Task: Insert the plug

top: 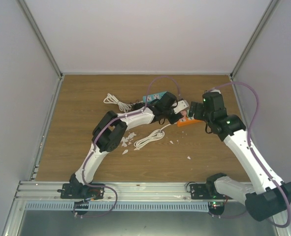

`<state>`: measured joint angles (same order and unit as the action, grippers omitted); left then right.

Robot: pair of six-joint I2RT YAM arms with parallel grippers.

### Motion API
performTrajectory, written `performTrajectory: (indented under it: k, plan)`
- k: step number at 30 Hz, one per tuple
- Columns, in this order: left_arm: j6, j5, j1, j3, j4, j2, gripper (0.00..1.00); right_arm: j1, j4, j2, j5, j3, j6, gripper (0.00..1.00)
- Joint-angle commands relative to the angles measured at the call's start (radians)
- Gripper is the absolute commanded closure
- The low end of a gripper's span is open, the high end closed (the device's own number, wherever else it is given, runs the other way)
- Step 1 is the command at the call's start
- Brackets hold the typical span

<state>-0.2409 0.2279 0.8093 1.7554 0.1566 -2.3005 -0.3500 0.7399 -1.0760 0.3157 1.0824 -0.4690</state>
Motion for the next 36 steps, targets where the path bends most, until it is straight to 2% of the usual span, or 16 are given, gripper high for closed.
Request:
performTrajectory:
  k: [1, 6, 10, 12, 15, 19, 20, 22, 28, 32, 36]
  plan:
    - [0.051, -0.081, 0.02, 0.09, 0.155, -0.12, 0.99, 0.015, -0.016, 0.026, 0.014, -0.013, -0.014, 0.01]
    - [0.063, -0.111, 0.031, 0.226, 0.203, -0.194, 0.97, 0.016, -0.014, 0.027, 0.018, -0.012, -0.016, 0.0]
    - [0.064, -0.104, 0.043, 0.256, 0.194, -0.21, 0.95, 0.018, -0.014, 0.029, 0.019, -0.013, -0.016, 0.0]
    - [0.065, -0.104, 0.047, 0.255, 0.189, -0.211, 0.91, 0.018, -0.014, 0.03, 0.018, -0.013, -0.016, 0.0]
    - [0.054, -0.099, 0.051, 0.243, 0.178, -0.203, 0.67, 0.018, -0.015, 0.029, 0.018, -0.013, -0.015, 0.0]
    - [0.034, -0.068, 0.054, 0.171, 0.111, -0.146, 0.4, 0.018, -0.015, 0.028, 0.018, -0.012, -0.015, 0.0]
    - [0.033, -0.06, 0.054, 0.143, 0.082, -0.121, 0.3, 0.017, -0.014, 0.028, 0.019, -0.012, -0.016, 0.01]
    - [0.014, 0.014, 0.051, 0.075, 0.018, -0.055, 0.03, 0.018, -0.014, 0.028, 0.019, -0.012, -0.016, 0.0]
    - [-0.005, 0.134, 0.009, -0.144, -0.168, 0.187, 0.01, 0.02, -0.014, 0.03, 0.024, -0.011, -0.017, 0.01]
    - [0.029, 0.213, -0.081, -0.256, -0.256, 0.333, 0.01, 0.023, -0.016, 0.03, 0.023, -0.01, -0.017, 0.0]
    - [0.061, 0.19, -0.198, -0.287, -0.265, 0.362, 0.01, 0.022, -0.02, 0.031, 0.014, -0.01, -0.015, 0.0]
